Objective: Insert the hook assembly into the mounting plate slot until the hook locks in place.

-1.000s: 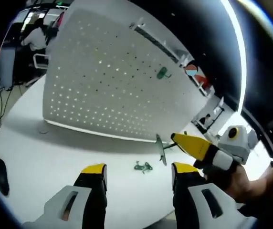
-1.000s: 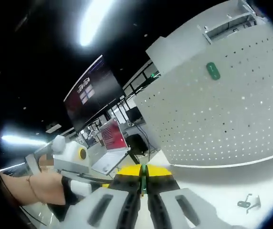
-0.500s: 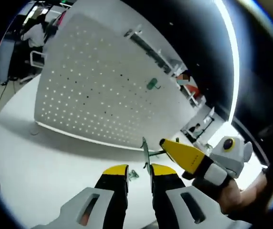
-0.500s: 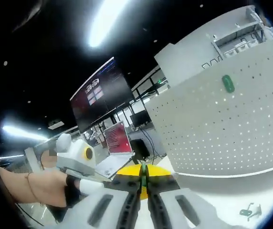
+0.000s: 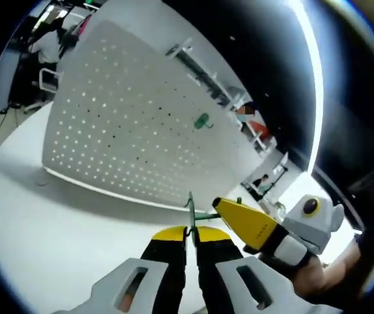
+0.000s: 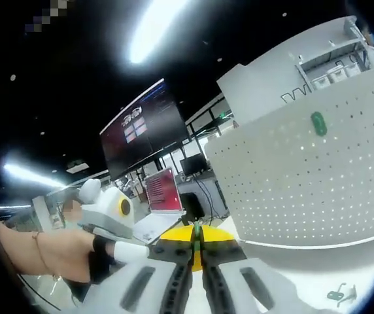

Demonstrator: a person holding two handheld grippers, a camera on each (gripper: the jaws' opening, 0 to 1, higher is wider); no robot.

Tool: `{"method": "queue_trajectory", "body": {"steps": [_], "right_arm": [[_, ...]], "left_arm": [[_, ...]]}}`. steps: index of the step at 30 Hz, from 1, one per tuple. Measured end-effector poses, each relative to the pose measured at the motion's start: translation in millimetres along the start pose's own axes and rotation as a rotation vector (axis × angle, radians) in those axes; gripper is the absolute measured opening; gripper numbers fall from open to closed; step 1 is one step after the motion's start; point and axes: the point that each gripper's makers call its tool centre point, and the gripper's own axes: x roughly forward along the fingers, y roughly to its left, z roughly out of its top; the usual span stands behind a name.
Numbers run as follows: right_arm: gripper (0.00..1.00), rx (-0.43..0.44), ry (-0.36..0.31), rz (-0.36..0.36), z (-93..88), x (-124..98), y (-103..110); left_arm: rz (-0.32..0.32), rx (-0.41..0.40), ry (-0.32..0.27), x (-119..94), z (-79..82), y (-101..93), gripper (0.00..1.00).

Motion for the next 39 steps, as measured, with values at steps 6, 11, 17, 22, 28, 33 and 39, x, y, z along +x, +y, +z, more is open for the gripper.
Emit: {"method": "queue_trajectory", "body": {"steps": [6,11,17,22,28,33,39], "right_arm": [[0.0,-0.039,0.007,0.003,-0.3,-1.4,2.3],[0.0,-0.042,0.018,-0.003,-1.6,-2.3,1.6],[0.01,-0.006,0.052,0.005,-2.2,-0.7,0.6],[0.07,0.012,0.088,0.044,-1.2,-5.0,1.2],[0.09,0.062,0.088,0.078,10.1,-11.7,5.2],[0.11,0.07,0.107,0.1,9.3,-7.8,10.7],[0.11,0.073,0.124,0.12,4.6,-2.2,17.3]], "left_arm": [[0.005,0.005,-0.005,-0.2,-0.4,-0.7,0.02],[0.023,0.041,0.002,-0.1,-0.9,-1.1,0.01],[0.056,0.103,0.011,-1.5,1.3,1.1,0.01],[0.079,0.16,0.007,-4.6,5.0,4.1,0.01],[0.105,0.235,0.005,-9.6,10.5,10.5,0.01],[0.128,0.344,0.011,-12.5,15.3,8.1,0.01],[0.146,0.423,-0.006,-15.9,21.2,2.0,0.01]]}}
